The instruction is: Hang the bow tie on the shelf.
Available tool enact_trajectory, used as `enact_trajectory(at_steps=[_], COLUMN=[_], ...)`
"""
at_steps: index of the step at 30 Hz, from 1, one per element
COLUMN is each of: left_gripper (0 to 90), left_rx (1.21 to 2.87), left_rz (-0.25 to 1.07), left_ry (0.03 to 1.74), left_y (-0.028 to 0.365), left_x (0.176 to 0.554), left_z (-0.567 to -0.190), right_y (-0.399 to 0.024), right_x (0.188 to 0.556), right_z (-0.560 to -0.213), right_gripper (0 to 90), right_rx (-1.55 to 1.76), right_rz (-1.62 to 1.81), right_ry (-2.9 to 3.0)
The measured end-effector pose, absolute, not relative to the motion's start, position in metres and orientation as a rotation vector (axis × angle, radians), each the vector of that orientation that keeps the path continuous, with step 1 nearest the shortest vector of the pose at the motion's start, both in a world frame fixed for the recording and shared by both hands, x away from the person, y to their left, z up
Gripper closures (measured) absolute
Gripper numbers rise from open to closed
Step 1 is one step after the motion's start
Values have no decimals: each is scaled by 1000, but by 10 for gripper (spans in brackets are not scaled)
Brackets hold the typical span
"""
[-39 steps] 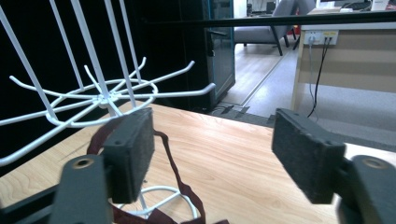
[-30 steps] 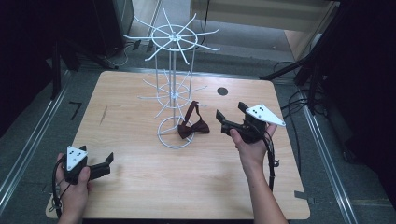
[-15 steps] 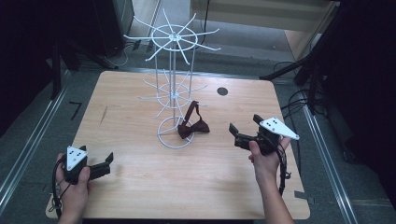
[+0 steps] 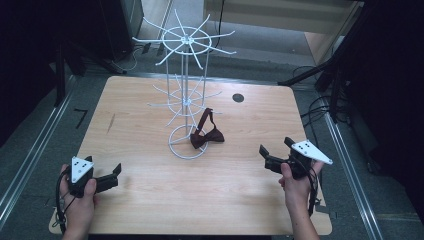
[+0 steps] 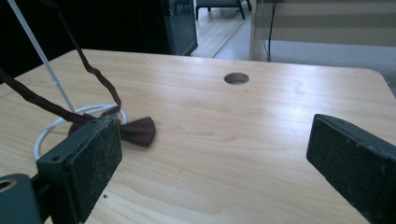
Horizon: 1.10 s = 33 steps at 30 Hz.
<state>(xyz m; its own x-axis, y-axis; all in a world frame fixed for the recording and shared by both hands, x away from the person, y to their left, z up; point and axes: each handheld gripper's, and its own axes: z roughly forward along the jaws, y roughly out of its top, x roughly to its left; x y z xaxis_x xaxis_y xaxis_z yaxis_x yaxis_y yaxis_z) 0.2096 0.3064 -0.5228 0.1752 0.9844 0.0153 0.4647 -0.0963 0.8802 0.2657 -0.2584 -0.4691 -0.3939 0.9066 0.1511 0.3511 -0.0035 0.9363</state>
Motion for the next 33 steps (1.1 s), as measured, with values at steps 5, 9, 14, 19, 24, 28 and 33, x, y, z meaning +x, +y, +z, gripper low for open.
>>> enact_trajectory(at_steps=[5, 9, 14, 19, 24, 28, 33], left_gripper=[9, 9, 9, 9, 9, 9, 9], left_rx=[1678, 1683, 1679, 1683, 1685, 1682, 1682], left_rz=[853, 849, 856, 858, 856, 859, 859], left_ry=[1394, 1398, 1396, 1397, 1400, 1400, 1401], left_y=[306, 306, 306, 305, 305, 305, 305], left_x=[210, 210, 210, 209, 209, 209, 209], left_z=[-523, -523, -523, -523, -523, -523, -523], right_y=[-270, -278, -288, -299, -315, -326, -338], right_x=[259, 253, 245, 236, 229, 225, 219], right_z=[-483, -498, -510, -517, -527, -537, -543], right_gripper=[33, 33, 33, 33, 33, 34, 36], right_rx=[1328, 1362, 1383, 1398, 1432, 1466, 1502], right_rz=[1374, 1356, 1344, 1307, 1284, 1257, 1249], right_ry=[1766, 1770, 1776, 1779, 1770, 1762, 1743])
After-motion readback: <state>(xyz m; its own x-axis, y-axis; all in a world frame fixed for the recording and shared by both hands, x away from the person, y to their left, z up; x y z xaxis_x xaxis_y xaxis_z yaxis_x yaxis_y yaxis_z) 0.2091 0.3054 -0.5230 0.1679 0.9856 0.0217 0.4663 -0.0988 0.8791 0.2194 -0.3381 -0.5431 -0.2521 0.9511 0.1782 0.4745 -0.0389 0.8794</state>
